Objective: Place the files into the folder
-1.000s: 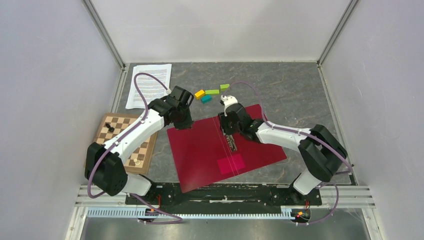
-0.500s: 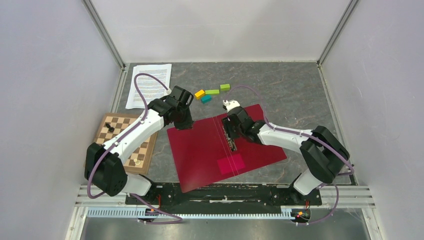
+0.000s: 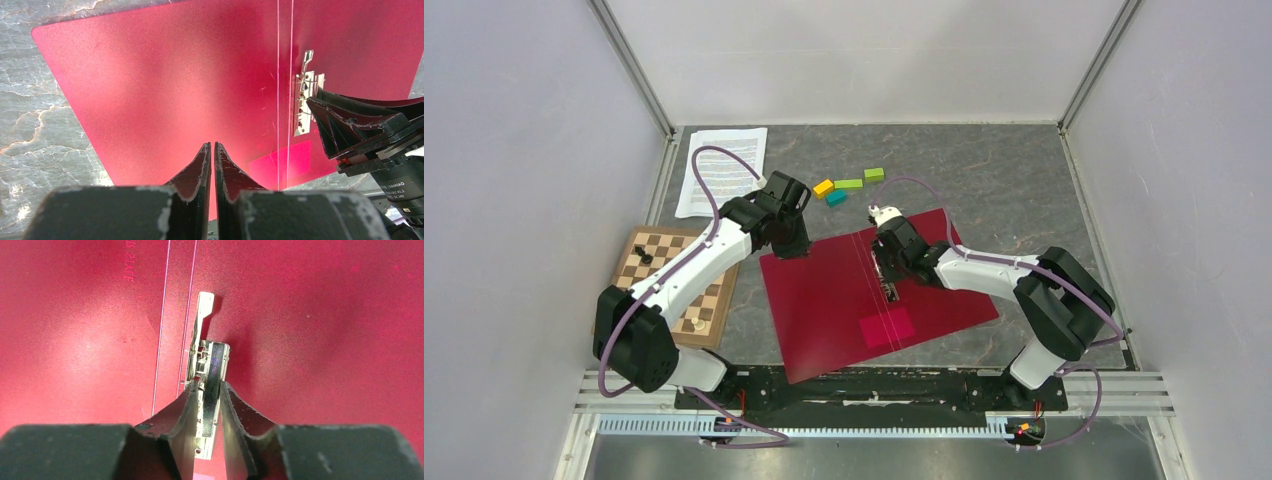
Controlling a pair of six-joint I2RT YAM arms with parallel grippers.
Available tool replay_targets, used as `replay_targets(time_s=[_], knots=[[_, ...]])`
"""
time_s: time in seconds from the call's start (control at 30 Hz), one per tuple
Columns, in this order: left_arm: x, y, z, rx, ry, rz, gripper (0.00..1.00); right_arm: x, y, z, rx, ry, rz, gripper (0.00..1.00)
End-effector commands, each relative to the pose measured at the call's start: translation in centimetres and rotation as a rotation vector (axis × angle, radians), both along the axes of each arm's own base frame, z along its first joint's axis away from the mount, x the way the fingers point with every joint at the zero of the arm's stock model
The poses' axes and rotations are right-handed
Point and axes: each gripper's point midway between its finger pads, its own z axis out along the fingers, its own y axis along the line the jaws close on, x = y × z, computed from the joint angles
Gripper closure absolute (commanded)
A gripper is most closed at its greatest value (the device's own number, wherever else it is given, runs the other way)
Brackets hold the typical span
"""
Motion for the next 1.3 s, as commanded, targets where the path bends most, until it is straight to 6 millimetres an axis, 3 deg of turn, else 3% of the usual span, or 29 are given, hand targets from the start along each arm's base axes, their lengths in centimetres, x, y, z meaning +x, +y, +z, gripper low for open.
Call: replay_targets(time_s=[0.0,0.2,0.57,0.83,1.07,1.17,1.27], knots=[[1.1,-0.6,1.8,-0.026,-0.056,-0.034,0.88,0.3,-0.6,-0.1,-0.003,-0.017,-0.036,0.78],[1.2,-0.6,1.7,-0.024,-0.052,-0.034,0.88,0.3,-2.6,0.1,-0.059,-0.034,-0.094,0.83],[2.1,-1.4,1.6,-0.033,-0.042,-0.03,0.88,-0.9,-9.2,0.0,-0.111,-0.049,-0.198,0.82],[4.1,-2.2,1.8,-0.038,-0.035,-0.013,0.88,-0.5,-14.8,0.1,-0.151,-0.06,-0.316,0.82],[6.3,-1.4,1.9,-0.041,-0.032,0.048,0.88,0.4,-19.2,0.3,-0.176,-0.067,-0.409,0.8],[7.8,-0.6,2.1,-0.052,-0.034,0.101,0.88,0.6,-19.4,0.8,-0.155,-0.064,-0.423,0.74],[10.3,0.9,3.0,-0.067,-0.072,0.183,0.86,0.9,-18.6,2.4,-0.1,-0.08,-0.422,0.47]])
